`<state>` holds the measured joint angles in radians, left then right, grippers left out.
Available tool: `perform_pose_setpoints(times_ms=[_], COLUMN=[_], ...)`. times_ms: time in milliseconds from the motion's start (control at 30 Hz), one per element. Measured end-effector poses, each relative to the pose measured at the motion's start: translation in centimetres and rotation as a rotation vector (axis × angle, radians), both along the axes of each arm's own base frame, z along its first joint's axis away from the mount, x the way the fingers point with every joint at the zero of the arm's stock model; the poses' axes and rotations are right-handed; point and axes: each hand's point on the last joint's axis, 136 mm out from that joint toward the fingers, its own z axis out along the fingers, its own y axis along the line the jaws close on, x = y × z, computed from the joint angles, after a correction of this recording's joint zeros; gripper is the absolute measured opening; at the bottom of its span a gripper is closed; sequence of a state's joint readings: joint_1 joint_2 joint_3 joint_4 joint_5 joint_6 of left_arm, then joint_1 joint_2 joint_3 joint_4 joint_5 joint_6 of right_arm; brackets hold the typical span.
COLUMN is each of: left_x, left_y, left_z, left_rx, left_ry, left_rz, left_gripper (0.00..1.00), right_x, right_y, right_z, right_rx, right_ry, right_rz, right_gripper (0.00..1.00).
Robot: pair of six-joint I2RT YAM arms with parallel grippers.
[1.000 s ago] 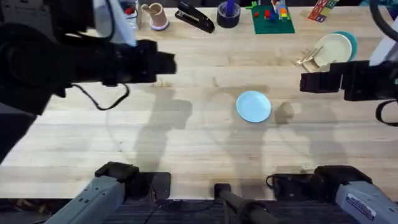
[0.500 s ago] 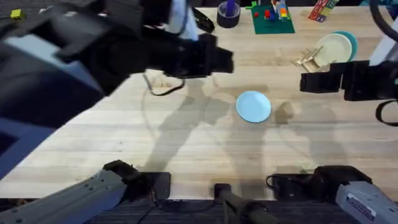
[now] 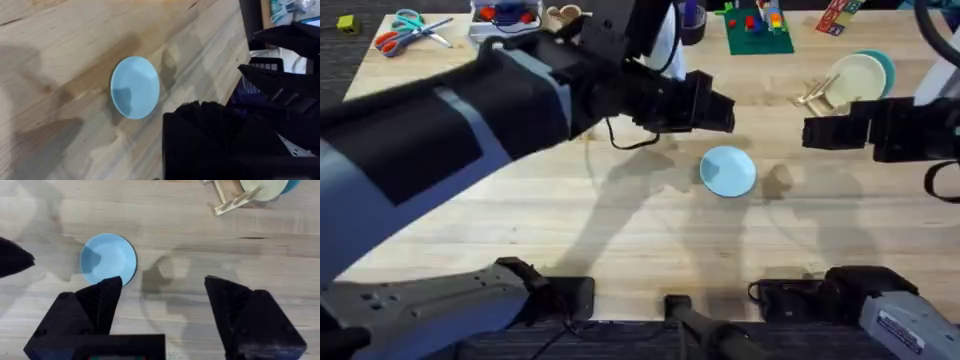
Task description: Pick up the plates from the table one by one and place each into a slot on the dish rack.
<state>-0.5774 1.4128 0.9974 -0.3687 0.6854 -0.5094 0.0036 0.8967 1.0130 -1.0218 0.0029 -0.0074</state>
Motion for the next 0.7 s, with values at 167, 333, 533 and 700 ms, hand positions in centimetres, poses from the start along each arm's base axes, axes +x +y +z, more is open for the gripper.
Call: perform_pose_setpoints(times_ms=[167, 333, 533, 700], left_x=[-0.8, -1.7, -1.6, -1.7], left_y=[-0.1, 0.0, -0.7, -0.9], left_z=[-1.6, -3.5, -6.1, -8.0], left_rx=[-0.028, -0.04, -0.038, -0.026], left_ry=[0.029, 0.069, 0.127, 0.186], left_rz=[-0.016, -0.035, -0.054, -0.064], left_gripper=[0.041, 0.042, 0.042, 0.042], right_x=[0.0, 0.0, 0.0, 0.0], right_y=[0.0, 0.0, 0.0, 0.0], right_z=[0.0, 0.0, 0.0, 0.0], right_rx=[0.0, 0.0, 0.0, 0.0], right_ry=[0.0, 0.0, 0.0, 0.0], right_rz=[0.0, 0.0, 0.0, 0.0], right_gripper=[0.995, 0.995, 0.995, 0.994])
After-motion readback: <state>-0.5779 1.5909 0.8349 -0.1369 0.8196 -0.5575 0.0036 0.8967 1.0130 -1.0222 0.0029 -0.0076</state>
